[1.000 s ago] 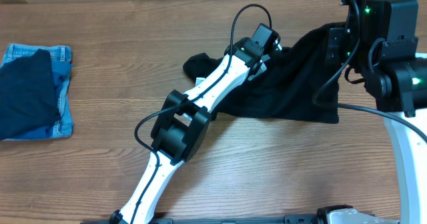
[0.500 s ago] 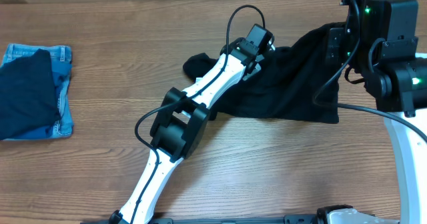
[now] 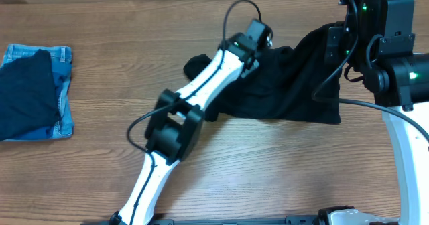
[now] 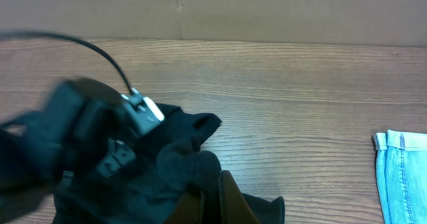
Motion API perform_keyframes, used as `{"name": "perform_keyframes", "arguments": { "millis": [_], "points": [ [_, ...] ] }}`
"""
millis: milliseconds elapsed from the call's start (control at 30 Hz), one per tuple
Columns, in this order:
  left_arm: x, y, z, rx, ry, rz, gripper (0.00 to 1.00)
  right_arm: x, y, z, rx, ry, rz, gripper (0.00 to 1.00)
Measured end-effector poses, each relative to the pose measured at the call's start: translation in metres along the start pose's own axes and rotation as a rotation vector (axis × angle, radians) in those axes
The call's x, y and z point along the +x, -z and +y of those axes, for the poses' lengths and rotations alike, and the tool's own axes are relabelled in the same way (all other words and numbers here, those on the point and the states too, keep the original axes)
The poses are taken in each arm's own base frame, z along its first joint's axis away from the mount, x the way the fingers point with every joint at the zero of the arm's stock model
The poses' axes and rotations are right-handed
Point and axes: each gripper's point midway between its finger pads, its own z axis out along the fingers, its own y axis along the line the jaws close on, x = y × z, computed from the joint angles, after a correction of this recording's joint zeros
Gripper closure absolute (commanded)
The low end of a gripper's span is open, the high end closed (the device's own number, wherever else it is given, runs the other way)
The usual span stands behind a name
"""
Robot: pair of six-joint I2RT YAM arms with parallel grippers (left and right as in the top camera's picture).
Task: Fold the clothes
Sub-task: 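Lift the t-shirt with both grippers and lay it flat on the table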
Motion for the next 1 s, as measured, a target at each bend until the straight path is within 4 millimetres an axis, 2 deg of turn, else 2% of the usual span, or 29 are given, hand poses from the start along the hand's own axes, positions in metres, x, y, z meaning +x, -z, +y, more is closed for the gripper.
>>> {"name": "perform_keyframes", "arguments": {
  "millis": [67,133,167,200,233,267,333,400,533,633,833,1000],
  "points": [
    [-0.005,0.046,0.044,-0.037,0.081,-0.036,0.96,-0.001,0.000,0.000,0.000,-0.001,-0.002,0.96],
    [-0.006,0.097,0.100,-0.094,0.184,-0.099,0.96,-0.002,0.000,-0.003,0.019,-0.001,-0.007,0.96],
    [0.000,0.126,0.134,-0.134,0.237,-0.128,0.96,-0.003,0.000,-0.007,0.041,-0.002,-0.011,0.96],
    [0.009,0.159,0.171,-0.185,0.301,-0.168,0.96,-0.005,0.000,-0.011,0.063,-0.006,-0.021,0.96],
    [0.016,0.178,0.193,-0.215,0.340,-0.188,0.96,-0.010,0.001,-0.016,0.090,-0.009,-0.041,0.96],
    [0.033,0.204,0.221,-0.258,0.396,-0.204,0.96,-0.014,0.002,-0.020,0.115,-0.012,-0.058,0.96],
    [0.059,0.238,0.257,-0.316,0.480,-0.222,0.96,-0.021,0.003,-0.028,0.164,-0.019,-0.090,0.96],
    [0.087,0.267,0.283,-0.353,0.560,-0.235,0.96,-0.028,0.008,-0.040,0.236,-0.028,-0.119,0.96],
    [0.131,0.308,0.322,-0.435,0.667,-0.251,0.96,-0.051,0.032,-0.061,0.355,-0.058,-0.204,0.96],
    [0.149,0.327,0.329,-0.437,0.736,-0.269,0.96,-0.048,0.033,-0.066,0.370,-0.098,-0.202,0.96],
    [0.149,0.329,0.323,-0.396,0.760,-0.285,0.96,-0.045,0.033,-0.070,0.379,-0.128,-0.192,0.96],
    [0.139,0.335,0.315,-0.329,0.757,-0.337,0.96,-0.045,0.033,-0.068,0.356,-0.132,-0.192,0.96]
  ]
}}
